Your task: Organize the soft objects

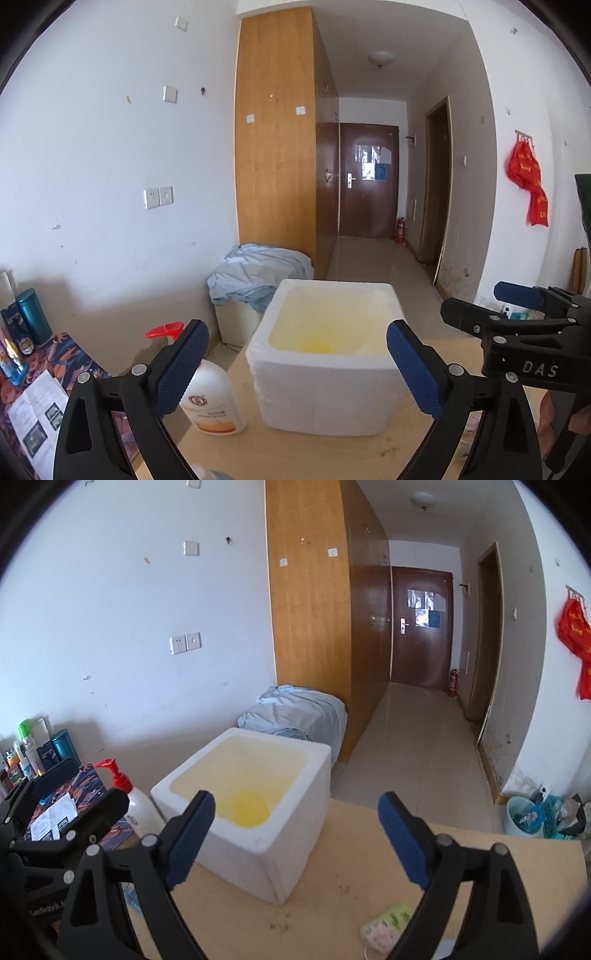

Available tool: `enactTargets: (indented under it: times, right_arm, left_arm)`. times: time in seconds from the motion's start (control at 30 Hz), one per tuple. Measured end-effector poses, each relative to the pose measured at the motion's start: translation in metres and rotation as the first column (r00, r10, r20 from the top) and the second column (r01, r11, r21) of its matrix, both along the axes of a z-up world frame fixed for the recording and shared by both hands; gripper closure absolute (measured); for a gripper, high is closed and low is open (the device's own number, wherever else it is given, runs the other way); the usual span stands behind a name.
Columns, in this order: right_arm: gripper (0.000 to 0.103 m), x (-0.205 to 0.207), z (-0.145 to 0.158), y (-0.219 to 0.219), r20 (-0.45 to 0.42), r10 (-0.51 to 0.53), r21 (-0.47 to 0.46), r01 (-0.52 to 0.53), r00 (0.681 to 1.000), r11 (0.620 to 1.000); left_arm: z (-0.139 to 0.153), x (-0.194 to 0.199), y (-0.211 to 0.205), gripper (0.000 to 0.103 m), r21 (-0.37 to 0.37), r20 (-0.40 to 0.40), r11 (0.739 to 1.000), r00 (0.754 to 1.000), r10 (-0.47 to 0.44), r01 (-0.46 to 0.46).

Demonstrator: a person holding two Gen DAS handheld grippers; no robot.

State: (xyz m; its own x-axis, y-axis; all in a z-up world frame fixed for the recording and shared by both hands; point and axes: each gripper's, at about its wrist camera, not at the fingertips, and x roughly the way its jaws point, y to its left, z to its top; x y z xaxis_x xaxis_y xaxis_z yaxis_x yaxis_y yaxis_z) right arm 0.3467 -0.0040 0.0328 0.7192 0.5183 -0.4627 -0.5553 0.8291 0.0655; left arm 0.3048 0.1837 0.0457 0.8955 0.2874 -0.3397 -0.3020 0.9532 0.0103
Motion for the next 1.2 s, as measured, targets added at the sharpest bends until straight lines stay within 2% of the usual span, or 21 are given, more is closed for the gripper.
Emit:
enactTargets:
  times: [0.33,0.67,0.93,1.2]
  right_arm:
    - [0.01,-0.052,0.002,-0.045,0.009,-0.035,0.044,0.035,0.999,0.998]
    - [0.009,-0.086,0.009,-0.089,0.033,-0.087,0.095,0.083,0.996,0.992]
    - [0.007,-0.116,0.007,-0.116,0.044,-0.108,0.117,0.102,0.993,0.988]
    - [0.005,-0.141,-0.001,-0.136,0.04,-0.142,0.097,0.138,0.989,0.986]
  left_arm:
    - [0.007,-0.044,-0.039,0.004,-0.017,0.008,0.997,0.997,-0.077,0.077]
    - [0.007,-0.078,-0.067,0.004,-0.025,0.01,0.991,0.992,-0.129,0.129]
    - [0.007,-0.102,-0.083,0.003,-0.01,0.019,0.991,0.991,-0.13,0.13]
    - [0.009,-0.129,-0.098,0.002,0.003,0.043,0.992,0.991,-0.129,0.129]
